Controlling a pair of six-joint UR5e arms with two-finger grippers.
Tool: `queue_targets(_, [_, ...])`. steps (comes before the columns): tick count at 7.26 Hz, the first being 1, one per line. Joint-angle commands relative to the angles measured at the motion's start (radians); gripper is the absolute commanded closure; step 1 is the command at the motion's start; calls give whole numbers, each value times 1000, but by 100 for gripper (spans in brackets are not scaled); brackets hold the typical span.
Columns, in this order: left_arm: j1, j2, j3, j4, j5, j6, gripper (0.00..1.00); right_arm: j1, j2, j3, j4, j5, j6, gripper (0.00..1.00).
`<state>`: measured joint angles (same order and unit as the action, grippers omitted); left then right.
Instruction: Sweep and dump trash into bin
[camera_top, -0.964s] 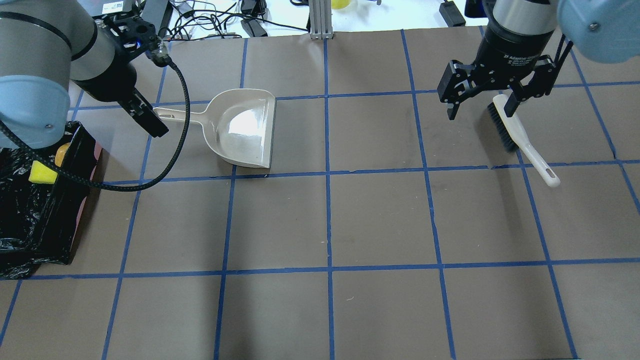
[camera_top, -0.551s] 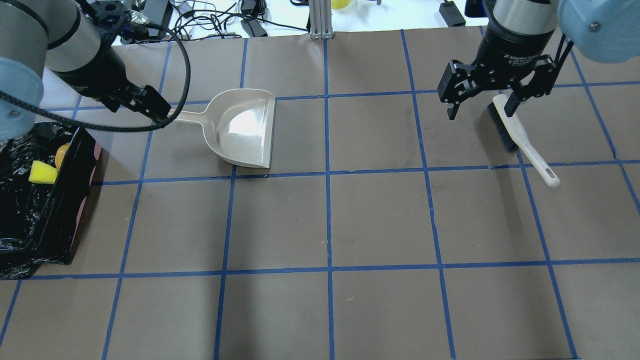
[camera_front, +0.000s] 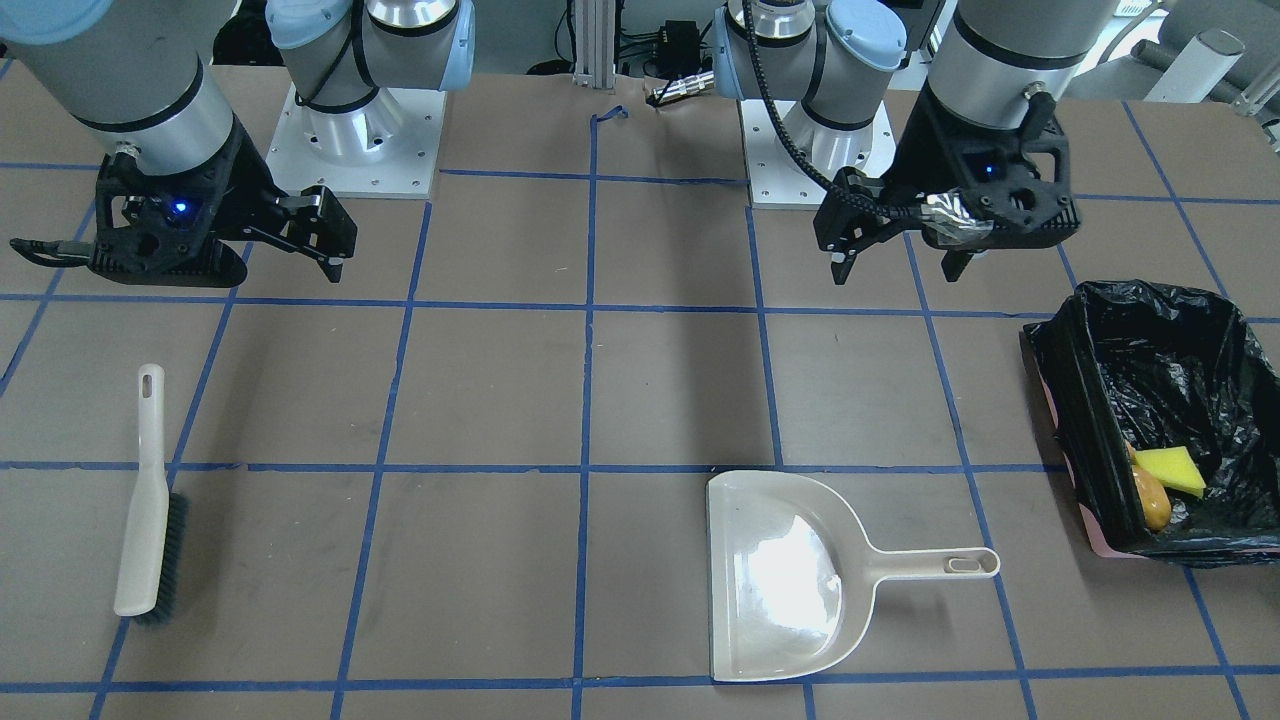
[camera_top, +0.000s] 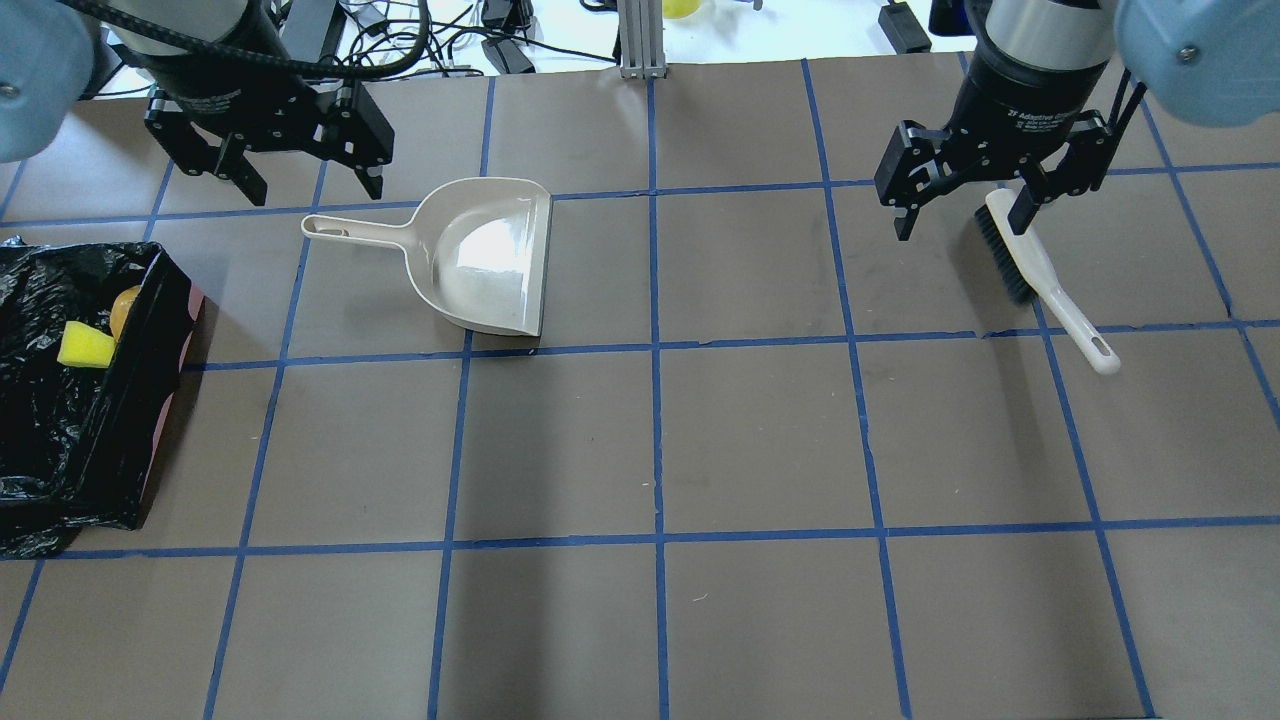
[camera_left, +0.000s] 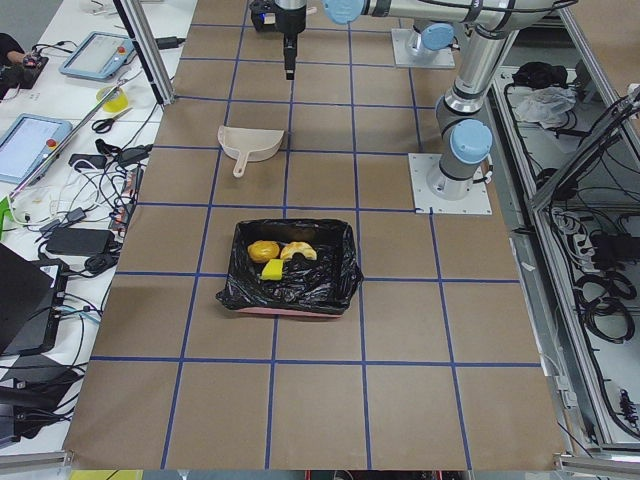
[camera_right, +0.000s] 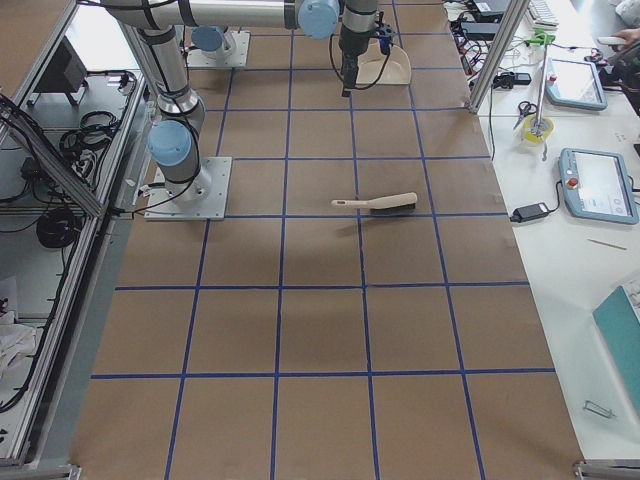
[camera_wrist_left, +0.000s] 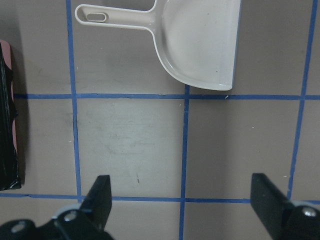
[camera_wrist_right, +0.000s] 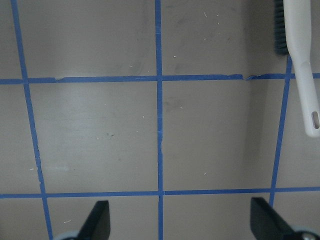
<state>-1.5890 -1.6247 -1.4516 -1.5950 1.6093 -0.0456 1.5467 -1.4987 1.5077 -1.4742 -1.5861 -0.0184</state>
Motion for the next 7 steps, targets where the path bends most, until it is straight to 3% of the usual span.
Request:
queue_targets(1, [-28,28,-41,1,4,28,0,0,0,0,-2,0,0,0])
queue_targets(3, [-26,34,-62,9,0,107,0,0,0,0,-2,0,0,0])
queue_targets(7, [-19,32,-62,15,-11,16,0,1,0,2,0,0,0,0])
